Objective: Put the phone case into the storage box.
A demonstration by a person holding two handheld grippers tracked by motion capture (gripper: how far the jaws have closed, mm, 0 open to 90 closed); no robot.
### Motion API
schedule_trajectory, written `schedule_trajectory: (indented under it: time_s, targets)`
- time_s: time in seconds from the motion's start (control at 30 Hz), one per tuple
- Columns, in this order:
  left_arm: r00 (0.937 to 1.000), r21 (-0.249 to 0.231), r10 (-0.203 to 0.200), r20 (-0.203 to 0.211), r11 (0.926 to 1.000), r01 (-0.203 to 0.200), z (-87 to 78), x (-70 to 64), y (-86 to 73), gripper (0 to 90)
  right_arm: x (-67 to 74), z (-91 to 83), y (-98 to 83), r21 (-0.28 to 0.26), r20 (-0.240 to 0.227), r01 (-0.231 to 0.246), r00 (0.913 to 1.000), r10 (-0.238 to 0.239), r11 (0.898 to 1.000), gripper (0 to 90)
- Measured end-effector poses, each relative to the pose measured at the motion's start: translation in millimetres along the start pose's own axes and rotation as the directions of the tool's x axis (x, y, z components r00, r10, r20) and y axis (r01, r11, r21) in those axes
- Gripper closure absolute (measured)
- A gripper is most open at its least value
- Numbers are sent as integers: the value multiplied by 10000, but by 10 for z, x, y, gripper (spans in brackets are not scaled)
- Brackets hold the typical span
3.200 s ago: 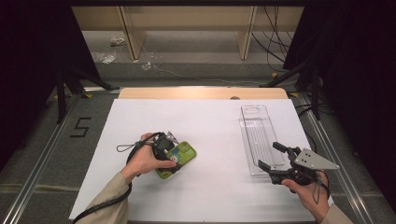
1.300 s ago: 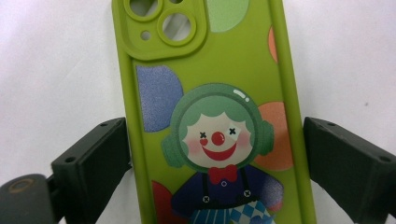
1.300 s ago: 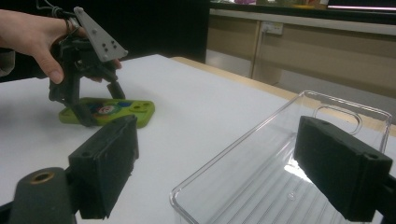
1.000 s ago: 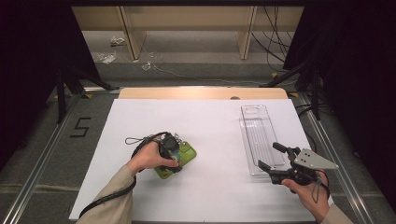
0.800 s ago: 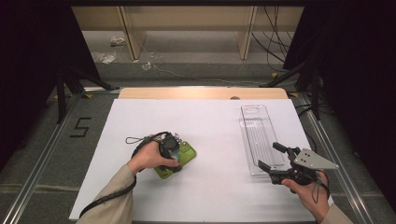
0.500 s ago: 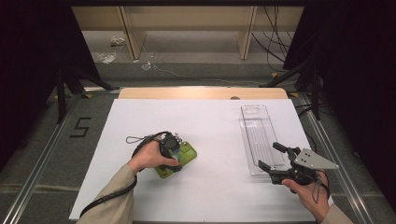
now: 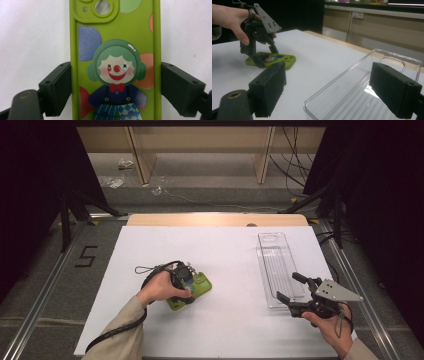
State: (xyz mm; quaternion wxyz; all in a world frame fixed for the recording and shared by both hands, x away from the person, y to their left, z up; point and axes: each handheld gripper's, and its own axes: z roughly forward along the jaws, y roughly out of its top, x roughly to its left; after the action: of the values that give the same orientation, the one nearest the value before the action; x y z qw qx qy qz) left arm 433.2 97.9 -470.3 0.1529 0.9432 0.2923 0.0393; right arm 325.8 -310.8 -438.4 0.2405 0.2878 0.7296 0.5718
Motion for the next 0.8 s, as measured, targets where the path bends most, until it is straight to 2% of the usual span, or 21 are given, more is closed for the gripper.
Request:
schedule_trajectory:
  time_s: [0.53, 0.8]
  targets:
    - [10000, -96, -24, -8, 10000, 24, -11, -13, -25, 160, 1, 0, 2, -29, 11, -5, 10000, 6, 10000, 148]
    - [9998, -649, -147, -122, 9978, 139, -74, -28, -24, 161, 0, 2, 0, -19, 28, -16, 10000, 16, 10000, 148]
